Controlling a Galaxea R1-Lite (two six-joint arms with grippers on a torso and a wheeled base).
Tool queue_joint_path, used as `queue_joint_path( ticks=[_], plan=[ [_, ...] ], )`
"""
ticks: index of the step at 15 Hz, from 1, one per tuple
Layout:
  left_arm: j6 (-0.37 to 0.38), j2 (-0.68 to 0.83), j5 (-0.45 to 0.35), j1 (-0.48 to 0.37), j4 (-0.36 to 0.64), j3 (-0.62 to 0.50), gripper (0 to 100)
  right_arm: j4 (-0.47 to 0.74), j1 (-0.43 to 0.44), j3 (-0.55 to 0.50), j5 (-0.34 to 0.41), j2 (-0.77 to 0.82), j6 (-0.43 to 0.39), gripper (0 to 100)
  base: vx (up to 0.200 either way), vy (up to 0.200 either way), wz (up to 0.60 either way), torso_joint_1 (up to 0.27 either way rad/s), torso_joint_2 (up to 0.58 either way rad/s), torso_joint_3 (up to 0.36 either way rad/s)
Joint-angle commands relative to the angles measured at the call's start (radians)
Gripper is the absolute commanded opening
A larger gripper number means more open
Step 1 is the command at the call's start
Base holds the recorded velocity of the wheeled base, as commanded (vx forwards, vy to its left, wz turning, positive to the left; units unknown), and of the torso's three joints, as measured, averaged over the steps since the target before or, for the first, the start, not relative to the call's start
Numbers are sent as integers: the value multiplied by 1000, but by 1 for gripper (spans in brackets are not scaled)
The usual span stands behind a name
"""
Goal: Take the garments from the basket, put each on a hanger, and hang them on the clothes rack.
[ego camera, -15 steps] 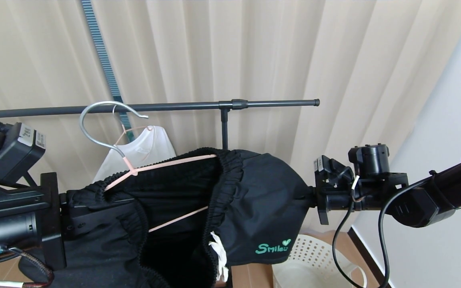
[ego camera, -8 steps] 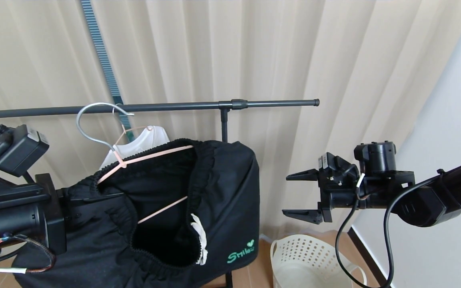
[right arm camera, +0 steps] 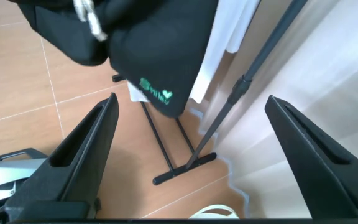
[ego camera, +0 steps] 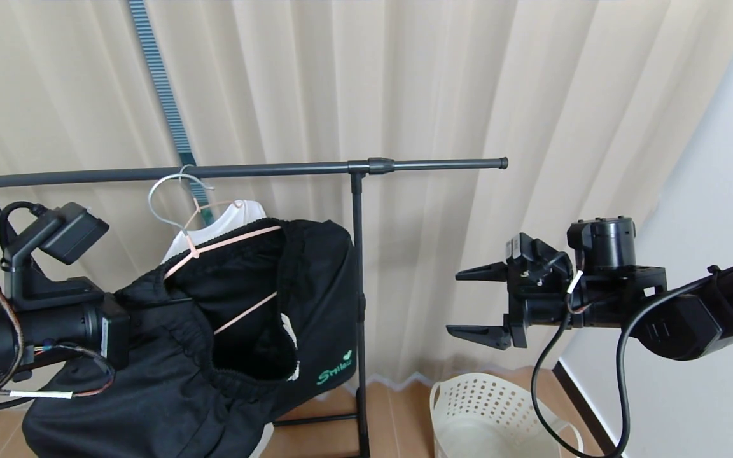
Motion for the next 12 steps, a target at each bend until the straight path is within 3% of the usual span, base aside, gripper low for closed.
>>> queue_joint_path(
  ticks=[1, 9, 12],
  plan=[
    [-65, 91, 55, -6, 1, -39, 0, 1, 2, -1, -1, -6, 0, 100, 0, 0, 0, 0, 0, 0],
    [-295, 333, 240, -87, 3, -254, 0, -1, 3, -4, -3, 0, 0, 100, 0, 0, 0, 0, 0, 0],
    [-343, 436, 316, -115, 3, -343, 0, -1, 3, -4, -3, 0, 0, 100, 0, 0, 0, 0, 0, 0]
  ],
)
